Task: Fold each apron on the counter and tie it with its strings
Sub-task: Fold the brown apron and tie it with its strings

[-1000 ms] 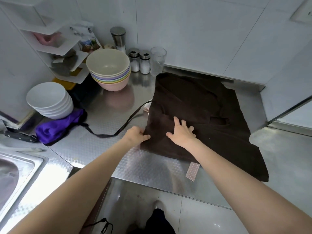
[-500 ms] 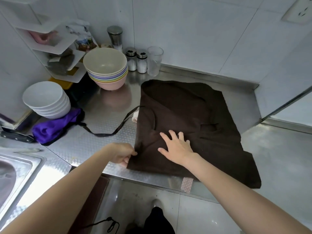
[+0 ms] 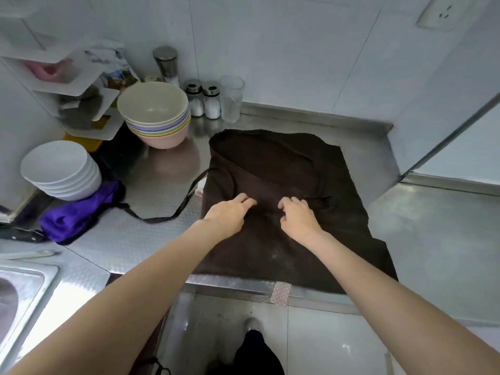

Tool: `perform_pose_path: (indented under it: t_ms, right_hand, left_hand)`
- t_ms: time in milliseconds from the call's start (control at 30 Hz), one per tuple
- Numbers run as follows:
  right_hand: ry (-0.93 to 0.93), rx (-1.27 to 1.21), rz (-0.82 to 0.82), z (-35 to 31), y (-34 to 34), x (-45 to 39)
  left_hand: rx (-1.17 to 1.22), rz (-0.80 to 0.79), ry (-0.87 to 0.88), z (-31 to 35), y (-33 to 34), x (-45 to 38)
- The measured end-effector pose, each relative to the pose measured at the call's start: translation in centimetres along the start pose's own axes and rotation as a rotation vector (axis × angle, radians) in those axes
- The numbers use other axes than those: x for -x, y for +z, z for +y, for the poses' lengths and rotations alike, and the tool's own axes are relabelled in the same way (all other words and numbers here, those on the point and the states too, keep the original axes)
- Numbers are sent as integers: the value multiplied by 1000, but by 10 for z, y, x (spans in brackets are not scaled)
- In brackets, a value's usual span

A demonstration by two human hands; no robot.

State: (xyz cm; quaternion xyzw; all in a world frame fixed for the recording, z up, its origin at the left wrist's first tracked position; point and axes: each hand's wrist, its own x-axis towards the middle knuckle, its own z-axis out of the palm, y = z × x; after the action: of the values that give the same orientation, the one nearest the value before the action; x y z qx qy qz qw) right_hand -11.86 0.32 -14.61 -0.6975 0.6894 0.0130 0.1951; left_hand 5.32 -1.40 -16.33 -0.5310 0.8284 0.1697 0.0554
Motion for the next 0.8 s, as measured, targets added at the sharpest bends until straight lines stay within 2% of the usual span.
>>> perform_pose_path:
  t_ms: [100,233,300,533,667,800]
  right_hand:
    - [105,47,-26,32,-8,3]
    - [57,111,-92,51,-7,6]
    - [19,123,-94,49,-9,3]
    - [-74,286,-5,30,-14,-7]
    - [-95,351,105,20,-21,-11]
    - [-26,331,19,9,-16,-14]
  left_hand:
    - [-17,-101,-39,5,6,-13]
    - [75,-70,-106,2,2,-19]
    - [173,-47,-156,-4,-2,-18]
    - [129,35,-150,-19,-6,-15]
    - [139,-12,-187,-19,-5,-15]
    - [136,-29,-157,-17,-6,-9]
